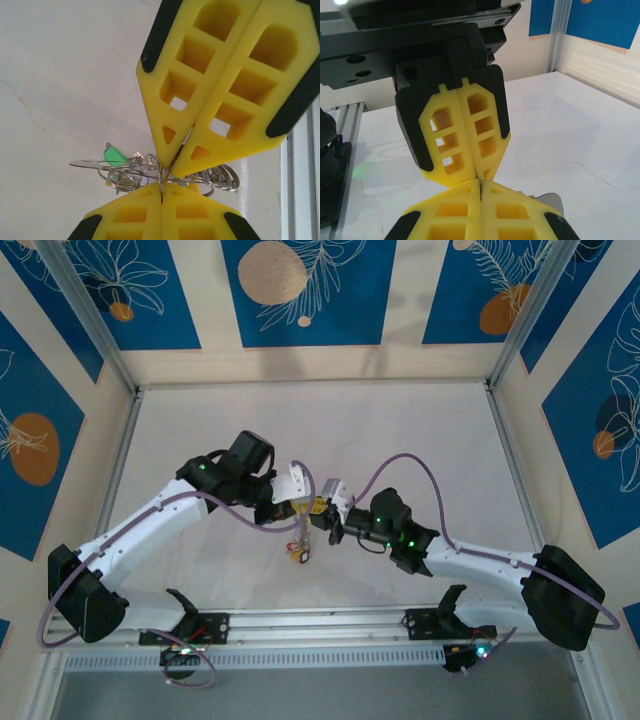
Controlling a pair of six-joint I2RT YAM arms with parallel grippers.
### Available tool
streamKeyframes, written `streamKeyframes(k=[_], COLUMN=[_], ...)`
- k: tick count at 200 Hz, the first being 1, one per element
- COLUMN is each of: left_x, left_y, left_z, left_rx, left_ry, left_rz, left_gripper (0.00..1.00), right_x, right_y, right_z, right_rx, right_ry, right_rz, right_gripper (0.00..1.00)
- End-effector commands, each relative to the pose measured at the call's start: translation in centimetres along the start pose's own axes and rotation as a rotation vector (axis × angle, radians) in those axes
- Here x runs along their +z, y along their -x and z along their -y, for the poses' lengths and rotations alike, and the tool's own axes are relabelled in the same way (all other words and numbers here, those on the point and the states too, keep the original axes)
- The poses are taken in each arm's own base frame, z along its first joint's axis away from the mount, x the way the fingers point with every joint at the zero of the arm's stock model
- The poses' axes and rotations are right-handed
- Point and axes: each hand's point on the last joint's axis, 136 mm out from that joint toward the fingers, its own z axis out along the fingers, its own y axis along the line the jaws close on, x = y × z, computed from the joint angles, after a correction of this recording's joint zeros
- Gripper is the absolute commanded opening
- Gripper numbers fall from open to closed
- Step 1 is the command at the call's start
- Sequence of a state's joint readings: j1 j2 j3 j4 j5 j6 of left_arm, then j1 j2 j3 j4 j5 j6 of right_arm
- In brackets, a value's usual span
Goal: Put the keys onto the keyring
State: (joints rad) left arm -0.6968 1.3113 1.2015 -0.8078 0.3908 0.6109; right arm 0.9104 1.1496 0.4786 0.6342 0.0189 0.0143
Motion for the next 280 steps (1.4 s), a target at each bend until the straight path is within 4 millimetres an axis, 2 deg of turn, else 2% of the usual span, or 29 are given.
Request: streamKeyframes(k=[1,85,121,138,153,182,226,258,280], left_x=[-0.2,-0.3,-0.2,-0.1,-0.1,-0.2,-0.8,-0.8,-0.7], left_y=[1.4,1.1,0.8,0.8,1.0,1.5,2.3,2.8,3.0], left_z=[0.7,-0.1,0.2,0.2,0.3,0.8,0.8,1.3,1.7], left_rx=[0.019,0.039,0.077,0.084,0.089,0.101,0.112,0.139,0.152], left_ry=[-0.033,0.037,0.04,0.046,0.049,0.035,0.026,-0.001,-0.023], left_rz=[0.06,0.073,0.082,0.095,0.117,0.17,0.233,0.306,0.342], left_gripper=[0.0,0.0,0.0,0.0,0.0,0.0,0.0,0.0,0.0], right_x=[0.3,-0.4,-0.6,-0.6,-0.8,-1.6,-3.2,-3.9,-4.1], right_y=[1.4,-0.5,-0.6,-0.7,-0.7,-1.2,-0.7,-0.1,-0.1], right_z=[1.8,3.9,4.0,3.5,2.8,3.2,2.8,1.8,0.1], right_rx=[0.012,0.138,0.178,0.198,0.187,0.181,0.059,-0.059,-0.172], right_ry=[-0.108,-0.241,-0.244,-0.198,-0.147,-0.139,-0.062,0.012,0.114], right_rz=[0.026,-0.007,0.013,0.014,0.013,-0.014,-0.029,-0.038,-0.048], right_gripper=[0.0,0.0,0.0,0.0,0.1,0.12,0.26,0.27,0.27])
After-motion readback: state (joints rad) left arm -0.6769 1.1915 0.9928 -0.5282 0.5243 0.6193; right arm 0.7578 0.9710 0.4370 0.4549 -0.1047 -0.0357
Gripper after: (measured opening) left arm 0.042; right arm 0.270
